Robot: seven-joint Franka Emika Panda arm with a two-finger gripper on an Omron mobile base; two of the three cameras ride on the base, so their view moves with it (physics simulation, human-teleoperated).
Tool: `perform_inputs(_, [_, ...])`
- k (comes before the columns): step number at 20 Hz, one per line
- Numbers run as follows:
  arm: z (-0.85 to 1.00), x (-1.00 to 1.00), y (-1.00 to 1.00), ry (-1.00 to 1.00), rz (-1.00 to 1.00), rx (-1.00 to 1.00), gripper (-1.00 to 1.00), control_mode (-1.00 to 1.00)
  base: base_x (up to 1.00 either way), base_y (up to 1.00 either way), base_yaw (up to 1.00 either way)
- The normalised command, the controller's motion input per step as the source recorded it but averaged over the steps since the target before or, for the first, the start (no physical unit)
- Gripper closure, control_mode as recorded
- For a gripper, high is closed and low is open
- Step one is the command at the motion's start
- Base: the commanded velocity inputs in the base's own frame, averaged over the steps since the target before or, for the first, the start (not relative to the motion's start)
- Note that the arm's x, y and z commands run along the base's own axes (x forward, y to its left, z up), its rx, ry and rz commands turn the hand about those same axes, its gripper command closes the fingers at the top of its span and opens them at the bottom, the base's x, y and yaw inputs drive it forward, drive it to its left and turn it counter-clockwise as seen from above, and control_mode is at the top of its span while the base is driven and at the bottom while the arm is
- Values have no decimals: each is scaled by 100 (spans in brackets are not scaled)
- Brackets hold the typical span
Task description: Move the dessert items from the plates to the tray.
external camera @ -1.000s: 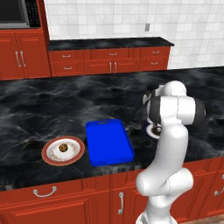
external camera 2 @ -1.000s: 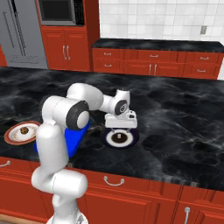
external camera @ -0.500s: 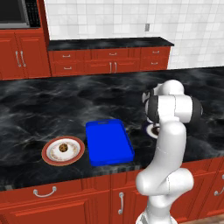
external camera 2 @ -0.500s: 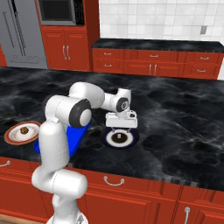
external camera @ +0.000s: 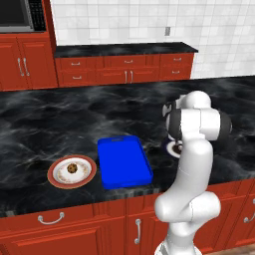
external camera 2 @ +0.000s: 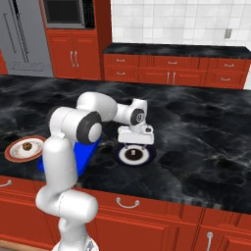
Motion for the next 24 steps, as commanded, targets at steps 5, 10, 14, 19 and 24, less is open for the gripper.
perform_inputs(5, [-2,-1,10,-10,0,0,-100,-100,0,0,0])
perform_inputs(10, [-13,0,3,-6,0,0,-100,-100,0,0,0])
perform_inputs(14, [-11,0,0,0,0,0,-100,-100,0,0,0])
perform_inputs(19, [-6,7,0,0,0,0,-100,-100,0,0,0])
perform_inputs(24, [0,7,0,0,0,0,-100,-100,0,0,0])
